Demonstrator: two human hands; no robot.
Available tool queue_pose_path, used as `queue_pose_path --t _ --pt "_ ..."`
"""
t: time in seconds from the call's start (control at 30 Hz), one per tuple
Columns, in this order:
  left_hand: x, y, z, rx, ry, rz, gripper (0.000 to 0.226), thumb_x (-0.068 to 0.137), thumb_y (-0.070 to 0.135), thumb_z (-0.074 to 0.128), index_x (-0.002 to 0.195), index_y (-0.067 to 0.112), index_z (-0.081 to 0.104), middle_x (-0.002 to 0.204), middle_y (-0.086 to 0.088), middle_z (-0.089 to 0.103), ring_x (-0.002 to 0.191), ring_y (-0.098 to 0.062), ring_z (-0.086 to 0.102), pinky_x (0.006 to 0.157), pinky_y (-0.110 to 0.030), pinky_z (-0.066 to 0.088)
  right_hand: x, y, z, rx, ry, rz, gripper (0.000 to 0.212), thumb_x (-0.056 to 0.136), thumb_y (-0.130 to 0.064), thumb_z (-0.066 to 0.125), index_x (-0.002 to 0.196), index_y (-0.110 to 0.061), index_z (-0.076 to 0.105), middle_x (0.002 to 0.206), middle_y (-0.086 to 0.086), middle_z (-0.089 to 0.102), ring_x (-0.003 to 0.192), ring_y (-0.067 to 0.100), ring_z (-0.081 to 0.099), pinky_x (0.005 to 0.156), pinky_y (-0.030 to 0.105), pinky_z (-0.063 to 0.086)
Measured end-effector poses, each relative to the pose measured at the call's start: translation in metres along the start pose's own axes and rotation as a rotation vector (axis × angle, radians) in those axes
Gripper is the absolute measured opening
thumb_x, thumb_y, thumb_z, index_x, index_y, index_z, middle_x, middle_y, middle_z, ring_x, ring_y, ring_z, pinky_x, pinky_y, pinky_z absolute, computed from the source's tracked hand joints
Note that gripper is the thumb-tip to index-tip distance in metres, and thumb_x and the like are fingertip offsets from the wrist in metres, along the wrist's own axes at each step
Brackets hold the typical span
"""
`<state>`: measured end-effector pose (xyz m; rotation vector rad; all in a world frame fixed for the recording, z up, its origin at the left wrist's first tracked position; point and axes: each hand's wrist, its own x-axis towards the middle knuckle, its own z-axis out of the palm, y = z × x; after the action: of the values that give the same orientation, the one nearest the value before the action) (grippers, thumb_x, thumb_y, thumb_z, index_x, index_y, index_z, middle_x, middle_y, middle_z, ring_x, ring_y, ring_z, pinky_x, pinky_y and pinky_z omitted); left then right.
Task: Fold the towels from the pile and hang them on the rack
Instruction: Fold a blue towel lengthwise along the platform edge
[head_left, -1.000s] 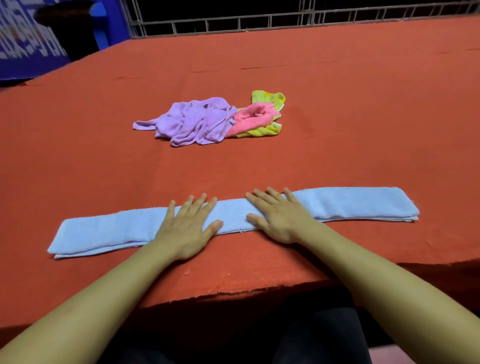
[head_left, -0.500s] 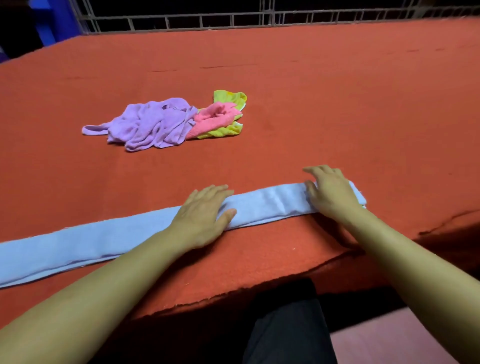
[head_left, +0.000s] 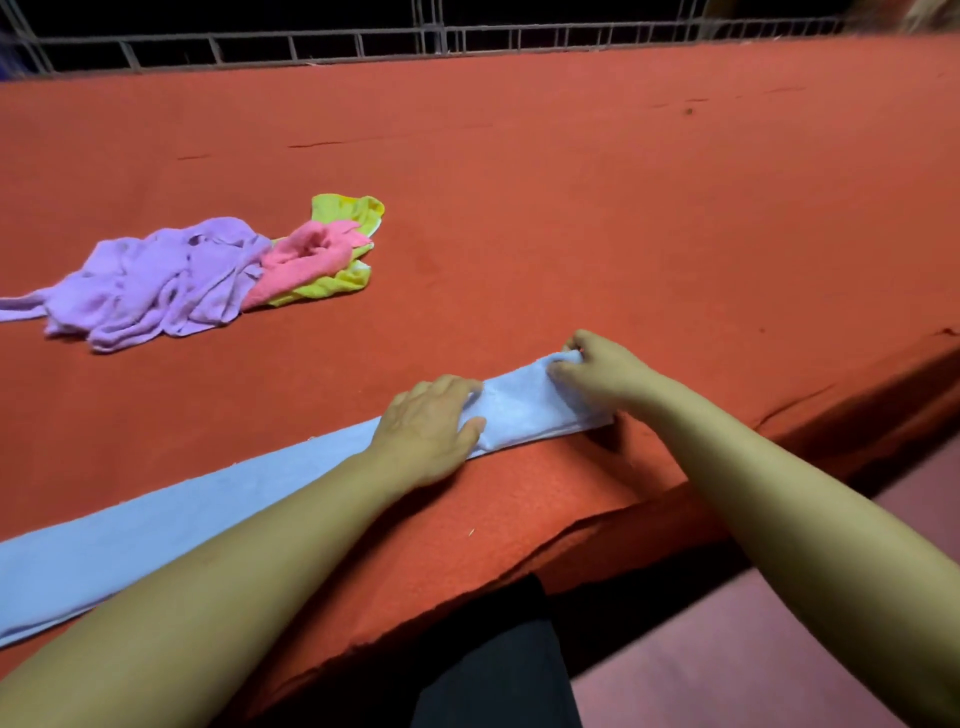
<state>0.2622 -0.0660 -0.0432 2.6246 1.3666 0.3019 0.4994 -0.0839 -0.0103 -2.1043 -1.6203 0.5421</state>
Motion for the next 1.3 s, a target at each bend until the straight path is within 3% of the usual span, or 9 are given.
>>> queue_pose_path --t 0.1,0.23,0.5,0.77,0.9,1.0,1.1,1.2,1.3 --pt "-0.002 -0.006 -0.001 -0.023 0.0 0.024 0.046 0.097 0.043 0.046 0.141 0.031 0.04 0.144 0.008 0.045 0.126 -0.023 0.046 0.104 -0.04 0.035 0.001 0.002 -0.002 0.234 0.042 -0.008 0.019 0.088 -0.029 0.066 0.1 -0.016 0.059 0.086 -0.004 0.06 0.081 0.015 0.054 0.063 0.028 0.039" --pt "0.0 -0.005 -0.003 0.005 0.019 0.061 0.062 0.087 0.058 0.028 0.142 0.03 0.041 0.143 0.008 0.047 0.123 -0.023 0.049 0.102 -0.04 0.038 0.002 0.012 0.002 0.415 0.053 -0.026 0.041 0.086 -0.03 0.073 0.122 -0.019 0.057 0.106 0.006 0.066 0.095 0.017 0.061 0.084 0.029 0.047" --pt "0.012 0.012 -0.006 -0.006 0.072 0.14 0.069 0.084 0.059 0.02 0.144 0.03 0.038 0.144 0.007 0.047 0.124 -0.023 0.049 0.102 -0.04 0.039 0.021 0.033 -0.016 0.357 0.138 -0.028 0.072 0.077 -0.031 0.083 0.138 -0.022 0.046 0.11 0.012 0.065 0.097 0.024 0.064 0.09 0.033 0.049" --pt "0.007 0.018 0.014 0.133 -0.304 0.099 0.067 0.097 0.065 0.017 0.154 0.04 -0.007 0.164 0.009 -0.008 0.151 -0.016 -0.006 0.12 -0.053 -0.003 0.027 0.051 -0.002 0.142 0.074 0.041 0.08 0.079 -0.044 0.078 0.143 -0.017 0.04 0.121 0.01 0.061 0.111 0.026 0.059 0.088 0.026 0.041" --pt "0.009 0.02 0.006 -0.106 -0.022 0.134 0.068 0.093 0.062 0.023 0.15 0.026 0.032 0.156 0.002 0.033 0.144 -0.024 0.026 0.118 -0.046 0.018 0.023 0.049 -0.01 0.203 0.039 0.086 0.076 0.082 -0.042 0.075 0.144 -0.015 0.039 0.111 0.008 0.061 0.1 0.023 0.061 0.083 0.031 0.045" --pt "0.011 0.033 -0.002 -0.423 0.299 0.123 0.037 0.094 0.029 0.045 0.127 0.017 0.058 0.123 0.003 0.063 0.11 -0.018 0.057 0.099 -0.032 0.041 0.019 0.041 -0.018 0.296 0.051 0.112 0.069 0.084 -0.03 0.075 0.142 -0.014 0.042 0.101 0.003 0.06 0.092 0.019 0.06 0.08 0.029 0.046" --pt "0.024 0.062 -0.02 -0.761 0.194 -0.035 0.038 0.092 0.013 0.051 0.129 0.021 0.055 0.118 0.006 0.067 0.107 -0.008 0.061 0.096 -0.032 0.049 0.011 0.023 -0.028 0.468 0.041 0.1 0.065 0.085 -0.02 0.075 0.141 -0.014 0.042 0.095 0.002 0.064 0.079 0.015 0.062 0.066 0.027 0.048" --pt "0.043 0.089 -0.029 -0.987 0.097 -0.151 0.056 0.079 0.044 0.051 0.133 0.027 0.049 0.122 0.003 0.065 0.114 -0.016 0.062 0.098 -0.045 0.05 0.0 -0.001 -0.037 0.744 -0.03 0.129 0.054 0.089 -0.019 0.07 0.137 -0.019 0.045 0.106 0.008 0.067 0.08 0.018 0.066 0.061 0.028 0.053" --pt "0.042 0.105 -0.037 -1.038 0.083 -0.186 0.055 0.078 0.059 0.057 0.126 0.034 0.049 0.118 0.008 0.065 0.114 -0.017 0.062 0.099 -0.036 0.048 -0.01 -0.022 -0.042 0.992 -0.159 0.174 0.022 0.098 -0.029 0.056 0.115 -0.016 0.06 0.097 0.009 0.068 0.064 0.017 0.063 0.054 0.026 0.054"
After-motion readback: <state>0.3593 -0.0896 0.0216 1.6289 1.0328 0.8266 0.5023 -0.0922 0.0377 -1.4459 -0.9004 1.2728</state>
